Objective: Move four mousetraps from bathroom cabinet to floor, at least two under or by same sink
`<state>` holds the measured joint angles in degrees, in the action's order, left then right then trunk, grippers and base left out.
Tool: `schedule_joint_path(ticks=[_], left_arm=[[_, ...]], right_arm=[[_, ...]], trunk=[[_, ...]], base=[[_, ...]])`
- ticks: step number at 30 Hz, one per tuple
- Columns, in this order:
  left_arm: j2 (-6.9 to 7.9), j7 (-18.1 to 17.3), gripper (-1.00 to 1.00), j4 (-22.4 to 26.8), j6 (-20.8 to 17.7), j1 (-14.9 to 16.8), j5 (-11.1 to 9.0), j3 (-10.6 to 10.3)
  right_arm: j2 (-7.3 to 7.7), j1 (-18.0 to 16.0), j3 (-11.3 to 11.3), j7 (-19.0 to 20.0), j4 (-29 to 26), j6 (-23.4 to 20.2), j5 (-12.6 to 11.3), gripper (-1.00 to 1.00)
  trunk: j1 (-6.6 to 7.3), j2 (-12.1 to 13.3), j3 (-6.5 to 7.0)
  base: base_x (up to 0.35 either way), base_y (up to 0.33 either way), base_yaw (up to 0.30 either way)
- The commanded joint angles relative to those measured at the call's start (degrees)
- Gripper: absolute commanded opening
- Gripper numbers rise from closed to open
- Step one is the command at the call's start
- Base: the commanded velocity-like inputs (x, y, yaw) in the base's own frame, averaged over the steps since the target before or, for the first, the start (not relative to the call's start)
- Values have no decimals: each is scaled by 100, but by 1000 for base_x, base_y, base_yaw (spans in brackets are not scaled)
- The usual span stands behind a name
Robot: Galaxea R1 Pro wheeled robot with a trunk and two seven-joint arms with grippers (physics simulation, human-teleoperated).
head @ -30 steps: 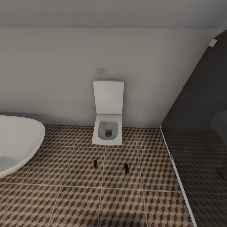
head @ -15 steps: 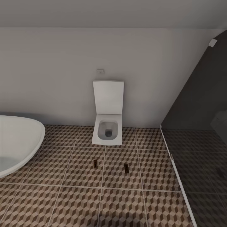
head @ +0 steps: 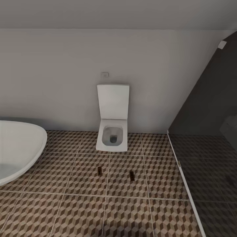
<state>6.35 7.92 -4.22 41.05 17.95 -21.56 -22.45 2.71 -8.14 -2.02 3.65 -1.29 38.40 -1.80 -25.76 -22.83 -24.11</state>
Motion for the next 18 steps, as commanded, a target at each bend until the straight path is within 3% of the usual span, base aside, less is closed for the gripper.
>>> schedule_joint_path(ticks=[1,18], left_arm=[[-3,25,100,-18,25,7,-15,-49],[-3,25,100,-18,25,7,-15,-49]], right_arm=[[2,-3,-17,22,4,19,-22,100],[2,-3,-17,22,6,19,-22,100]], trunk=[[-3,-9,-8],[-3,-9,-8]], base=[[0,0,0],[0,0,0]])
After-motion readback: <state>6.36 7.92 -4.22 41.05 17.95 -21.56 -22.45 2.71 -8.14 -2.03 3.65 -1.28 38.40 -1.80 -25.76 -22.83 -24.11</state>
